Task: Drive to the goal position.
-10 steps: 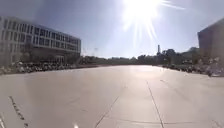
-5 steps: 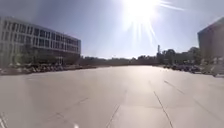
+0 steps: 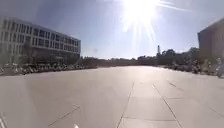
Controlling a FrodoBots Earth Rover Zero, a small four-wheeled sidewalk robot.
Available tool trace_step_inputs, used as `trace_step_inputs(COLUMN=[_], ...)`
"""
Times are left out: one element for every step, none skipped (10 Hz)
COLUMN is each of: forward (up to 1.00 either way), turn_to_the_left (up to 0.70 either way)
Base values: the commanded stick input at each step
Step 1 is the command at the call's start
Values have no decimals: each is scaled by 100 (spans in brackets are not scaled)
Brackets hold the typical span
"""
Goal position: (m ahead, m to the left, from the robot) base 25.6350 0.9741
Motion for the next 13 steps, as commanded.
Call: trace_step_inputs(forward=[70, 70, 70, 70, 70, 70, 70, 70, 70, 70, 70, 70, 70], turn_to_the_left=[0, 0, 0, 0, 0, 0, 0, 0, 0, 0, 0, 0, 0])
